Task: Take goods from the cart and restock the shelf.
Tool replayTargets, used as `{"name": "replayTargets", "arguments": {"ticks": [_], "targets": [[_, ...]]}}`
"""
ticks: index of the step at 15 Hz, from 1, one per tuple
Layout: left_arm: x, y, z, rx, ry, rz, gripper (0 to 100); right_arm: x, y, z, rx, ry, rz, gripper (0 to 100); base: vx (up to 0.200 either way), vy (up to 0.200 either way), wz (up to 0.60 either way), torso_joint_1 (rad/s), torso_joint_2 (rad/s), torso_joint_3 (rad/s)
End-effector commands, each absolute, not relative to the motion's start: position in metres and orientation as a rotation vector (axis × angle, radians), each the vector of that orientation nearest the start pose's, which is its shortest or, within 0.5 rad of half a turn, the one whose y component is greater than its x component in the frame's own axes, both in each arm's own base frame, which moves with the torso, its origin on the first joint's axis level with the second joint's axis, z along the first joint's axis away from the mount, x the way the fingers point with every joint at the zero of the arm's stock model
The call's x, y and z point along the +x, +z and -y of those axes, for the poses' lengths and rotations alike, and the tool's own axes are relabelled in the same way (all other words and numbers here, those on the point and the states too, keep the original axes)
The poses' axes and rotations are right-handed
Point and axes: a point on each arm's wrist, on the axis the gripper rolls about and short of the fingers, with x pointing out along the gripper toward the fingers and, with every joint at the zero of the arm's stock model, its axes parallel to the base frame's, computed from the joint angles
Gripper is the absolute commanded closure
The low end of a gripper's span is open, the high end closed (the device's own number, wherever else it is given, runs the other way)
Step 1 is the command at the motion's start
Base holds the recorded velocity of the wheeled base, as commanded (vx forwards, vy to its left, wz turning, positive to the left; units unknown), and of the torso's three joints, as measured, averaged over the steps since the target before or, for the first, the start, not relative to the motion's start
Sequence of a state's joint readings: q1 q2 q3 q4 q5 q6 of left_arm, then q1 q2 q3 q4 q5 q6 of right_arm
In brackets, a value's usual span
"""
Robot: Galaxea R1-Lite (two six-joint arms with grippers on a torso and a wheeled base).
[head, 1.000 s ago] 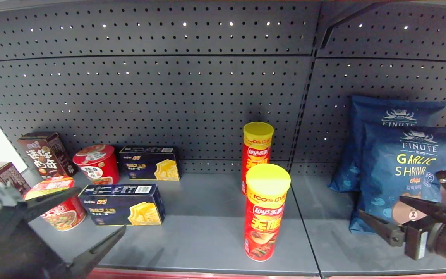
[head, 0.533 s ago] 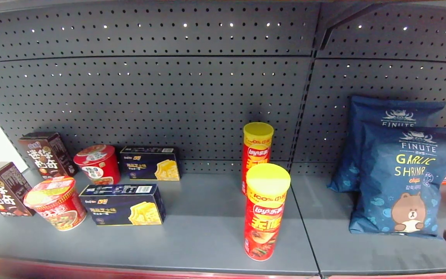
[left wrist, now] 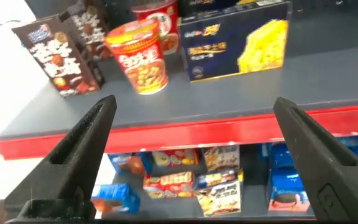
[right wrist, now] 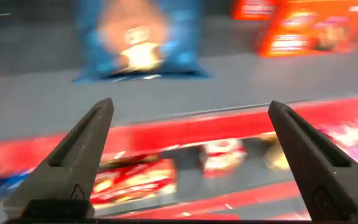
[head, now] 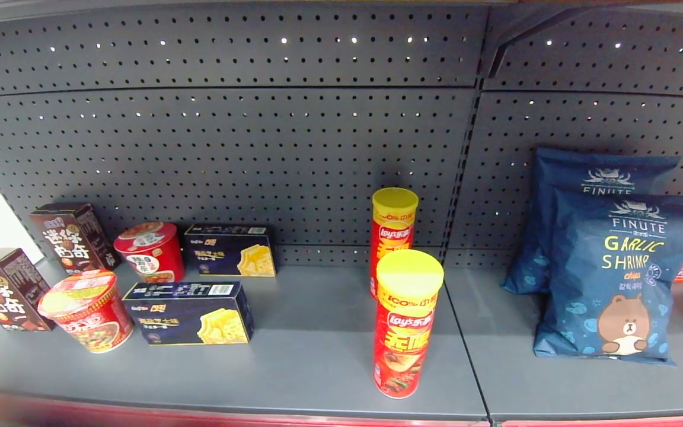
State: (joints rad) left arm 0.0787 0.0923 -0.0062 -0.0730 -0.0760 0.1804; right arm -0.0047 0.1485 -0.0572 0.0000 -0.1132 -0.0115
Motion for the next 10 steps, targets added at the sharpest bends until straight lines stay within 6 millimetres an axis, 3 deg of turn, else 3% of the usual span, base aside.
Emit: {"name": "replayTargets", "arguments": {"ticks": [1, 4, 10], "targets": [[-0.0157, 0.0845, 0.0031, 0.18, -0.003, -0.014, 0, -0.0253, 0.0834, 0.0019, -0.013, -0.083, 0.007, 0, 0.0, 0.0, 0.0, 0.0, 0.0, 0.0], [-0.0159, 0.0847, 0.0059, 0.168, -0.13, -0.001, 0, -0.025, 0.0832, 0.0003, -0.012, -0.012, 0.011, 0, 0.0, 0.0, 0.0, 0.0, 0.0, 0.0], [-0.0159, 0.0842, 0.006, 0.094, -0.128, -0.011, 0, -0.025, 0.0834, 0.0051, -0.006, -0.233, 0.025, 0, 0.0, 0.0, 0.0, 0.0, 0.0, 0.0]]}}
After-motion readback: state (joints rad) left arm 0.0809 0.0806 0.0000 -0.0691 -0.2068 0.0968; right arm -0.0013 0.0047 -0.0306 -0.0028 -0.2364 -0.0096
